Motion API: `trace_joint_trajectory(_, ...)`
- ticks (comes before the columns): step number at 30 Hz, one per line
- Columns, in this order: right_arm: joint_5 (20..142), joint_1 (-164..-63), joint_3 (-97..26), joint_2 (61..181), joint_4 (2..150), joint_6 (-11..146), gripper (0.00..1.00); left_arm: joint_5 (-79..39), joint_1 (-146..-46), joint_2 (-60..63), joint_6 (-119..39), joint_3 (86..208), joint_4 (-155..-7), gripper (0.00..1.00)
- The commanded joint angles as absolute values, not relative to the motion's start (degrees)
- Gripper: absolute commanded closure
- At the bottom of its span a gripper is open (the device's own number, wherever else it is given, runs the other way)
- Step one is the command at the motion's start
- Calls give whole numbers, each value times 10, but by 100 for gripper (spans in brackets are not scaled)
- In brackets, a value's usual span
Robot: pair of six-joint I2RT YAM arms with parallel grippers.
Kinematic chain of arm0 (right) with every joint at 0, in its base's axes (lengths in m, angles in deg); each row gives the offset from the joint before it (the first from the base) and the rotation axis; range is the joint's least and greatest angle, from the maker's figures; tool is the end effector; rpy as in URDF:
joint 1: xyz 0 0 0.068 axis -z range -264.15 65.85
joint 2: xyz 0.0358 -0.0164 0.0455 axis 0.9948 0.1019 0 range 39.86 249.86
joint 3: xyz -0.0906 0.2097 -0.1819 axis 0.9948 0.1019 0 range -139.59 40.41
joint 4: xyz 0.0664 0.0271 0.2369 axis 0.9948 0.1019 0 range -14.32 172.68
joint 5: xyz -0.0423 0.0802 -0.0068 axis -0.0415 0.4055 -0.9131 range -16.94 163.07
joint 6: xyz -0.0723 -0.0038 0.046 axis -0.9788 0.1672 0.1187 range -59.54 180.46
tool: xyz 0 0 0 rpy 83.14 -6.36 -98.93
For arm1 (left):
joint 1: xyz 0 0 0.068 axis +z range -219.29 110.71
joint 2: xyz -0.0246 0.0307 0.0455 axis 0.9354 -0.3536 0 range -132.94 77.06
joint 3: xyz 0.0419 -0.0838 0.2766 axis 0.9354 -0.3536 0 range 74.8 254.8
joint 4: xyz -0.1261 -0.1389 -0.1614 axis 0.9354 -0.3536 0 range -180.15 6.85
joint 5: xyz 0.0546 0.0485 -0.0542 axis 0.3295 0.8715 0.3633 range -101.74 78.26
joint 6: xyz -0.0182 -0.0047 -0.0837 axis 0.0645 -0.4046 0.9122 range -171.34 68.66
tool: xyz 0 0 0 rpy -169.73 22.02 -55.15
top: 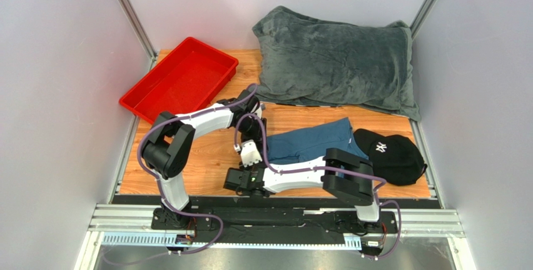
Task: Roll the t-shirts
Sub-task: Roll the T-shirt to the center of the board.
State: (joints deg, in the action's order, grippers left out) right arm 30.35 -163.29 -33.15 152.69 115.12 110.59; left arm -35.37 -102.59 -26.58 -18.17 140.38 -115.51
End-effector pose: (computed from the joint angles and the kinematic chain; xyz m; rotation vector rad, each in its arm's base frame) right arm 0.1203 0.3551 0.1488 -0.5077 2.3287 -0.1864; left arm 0.2785 -0.2193 0.1598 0.1108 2.9759 -0.8024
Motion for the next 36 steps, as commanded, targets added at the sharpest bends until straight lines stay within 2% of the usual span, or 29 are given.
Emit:
trace_joint_trajectory(1, 372, -1614, -233, 1460, 1072, 1128, 60, -343, -1015, -242, -197, 1443, -1169, 49)
trace_joint_trajectory(9, 497, -1559, -67, 1311, 845, 1149, 62, -368, -979, -213, -201, 1504, -1199, 46)
trace_joint_trajectory(15, 632, -1487, 61, 1240, 647, 1215, 62, -387, -971, -176, -200, 1478, -1195, 50)
trace_joint_trajectory(23, 720, -1425, 168, 1236, 455, 1329, 63, -436, -972, -137, -185, 1363, -1117, 56)
trace_joint_trajectory(30, 753, -1408, 214, 1281, 346, 1382, 65, -437, -993, -157, -178, 1320, -1060, 47)
trace_joint_trajectory(36, 765, -1398, 244, 1323, 274, 1418, 68, -436, -1011, -193, -167, 1315, -1012, 44)
